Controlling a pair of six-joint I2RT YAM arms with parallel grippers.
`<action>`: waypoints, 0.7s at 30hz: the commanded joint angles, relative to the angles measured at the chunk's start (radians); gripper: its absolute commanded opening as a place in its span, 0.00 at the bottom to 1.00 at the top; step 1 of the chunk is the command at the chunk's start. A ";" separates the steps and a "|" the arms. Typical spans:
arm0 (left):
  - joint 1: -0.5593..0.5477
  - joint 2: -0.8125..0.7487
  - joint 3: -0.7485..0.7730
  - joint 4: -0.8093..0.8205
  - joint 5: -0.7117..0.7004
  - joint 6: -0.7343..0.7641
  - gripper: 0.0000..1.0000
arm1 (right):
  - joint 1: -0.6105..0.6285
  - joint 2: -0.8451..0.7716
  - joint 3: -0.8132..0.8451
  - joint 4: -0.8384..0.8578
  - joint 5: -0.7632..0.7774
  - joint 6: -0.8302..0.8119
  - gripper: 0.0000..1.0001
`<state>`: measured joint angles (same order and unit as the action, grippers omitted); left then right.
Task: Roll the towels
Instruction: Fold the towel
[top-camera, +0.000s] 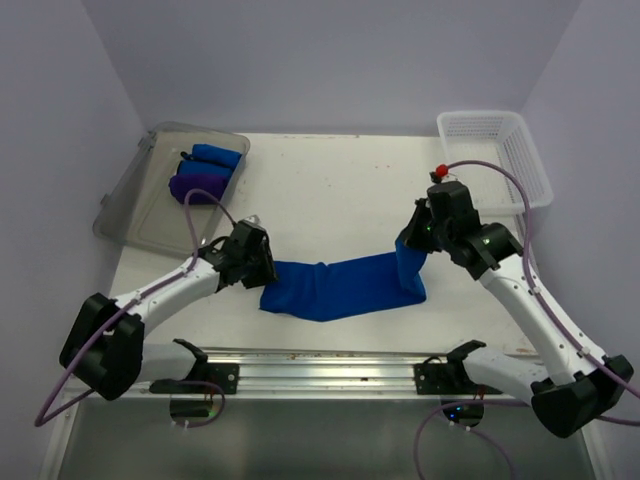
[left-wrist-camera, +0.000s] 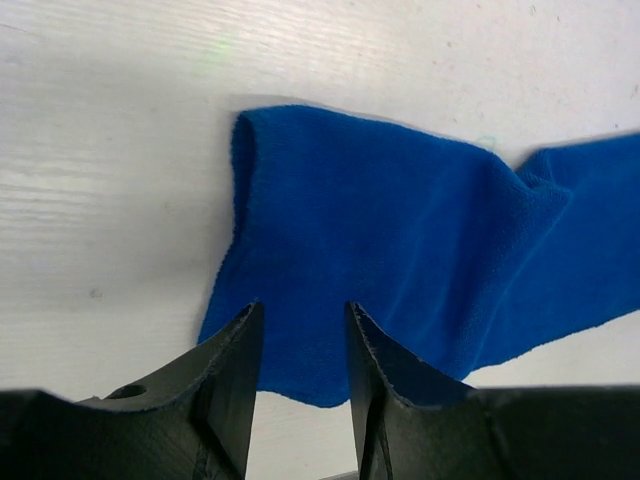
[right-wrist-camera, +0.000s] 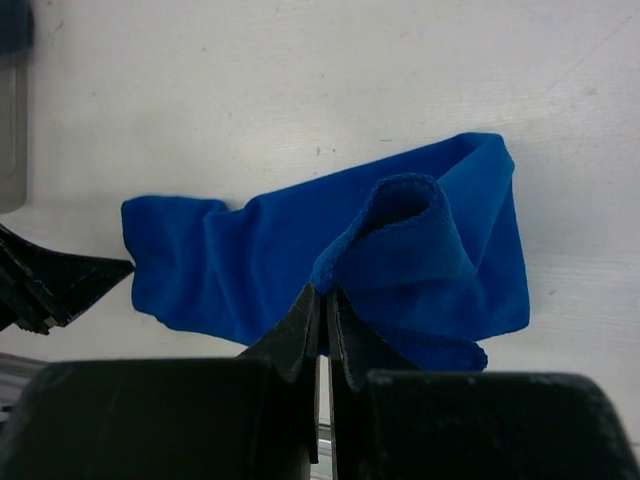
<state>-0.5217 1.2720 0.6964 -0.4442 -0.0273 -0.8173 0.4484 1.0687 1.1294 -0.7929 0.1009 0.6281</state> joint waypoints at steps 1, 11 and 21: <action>-0.055 0.065 0.038 0.102 0.023 0.029 0.41 | 0.058 0.031 -0.006 0.064 0.059 0.057 0.00; -0.060 0.172 -0.037 0.058 -0.048 -0.028 0.41 | 0.153 0.095 0.003 0.100 0.080 0.073 0.00; -0.052 -0.043 -0.074 -0.158 -0.204 -0.124 0.42 | 0.306 0.180 0.047 0.145 0.109 0.107 0.00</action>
<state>-0.5827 1.2938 0.6296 -0.5014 -0.1349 -0.8917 0.7208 1.2331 1.1221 -0.7059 0.1730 0.7071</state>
